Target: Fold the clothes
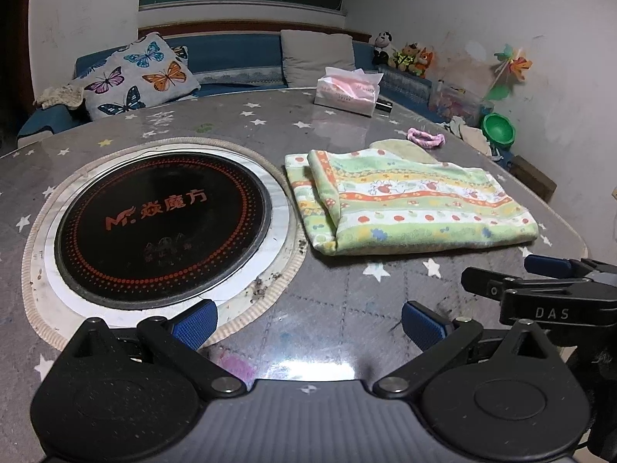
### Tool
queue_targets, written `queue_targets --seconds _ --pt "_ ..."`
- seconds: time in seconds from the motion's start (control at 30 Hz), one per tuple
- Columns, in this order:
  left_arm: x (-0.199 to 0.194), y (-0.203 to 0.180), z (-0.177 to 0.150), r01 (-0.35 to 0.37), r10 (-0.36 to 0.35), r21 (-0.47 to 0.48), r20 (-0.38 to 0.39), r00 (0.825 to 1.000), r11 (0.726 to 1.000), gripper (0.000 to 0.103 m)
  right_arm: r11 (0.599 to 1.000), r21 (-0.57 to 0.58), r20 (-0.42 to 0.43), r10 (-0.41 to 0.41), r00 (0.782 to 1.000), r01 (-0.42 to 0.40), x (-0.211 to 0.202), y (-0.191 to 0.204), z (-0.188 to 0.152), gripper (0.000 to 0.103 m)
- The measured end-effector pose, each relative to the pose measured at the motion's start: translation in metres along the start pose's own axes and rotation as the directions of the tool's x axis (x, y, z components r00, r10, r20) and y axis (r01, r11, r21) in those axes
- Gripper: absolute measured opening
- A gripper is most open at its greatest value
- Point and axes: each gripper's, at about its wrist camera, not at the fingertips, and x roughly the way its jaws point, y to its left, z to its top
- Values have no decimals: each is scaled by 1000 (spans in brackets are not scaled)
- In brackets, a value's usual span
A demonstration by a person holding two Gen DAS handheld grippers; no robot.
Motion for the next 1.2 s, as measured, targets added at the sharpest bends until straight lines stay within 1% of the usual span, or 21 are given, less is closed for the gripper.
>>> queue_targets --seconds 0.33,1.2 --pt "4 -11 -4 -13 13 38 -15 1000 999 103 1000 0 -8 2 1000 -2 3 1 -3 103" --pt "8 -16 -11 -14 16 48 -33 999 999 103 1000 8 -9 -5 1000 5 3 -1 -5 103"
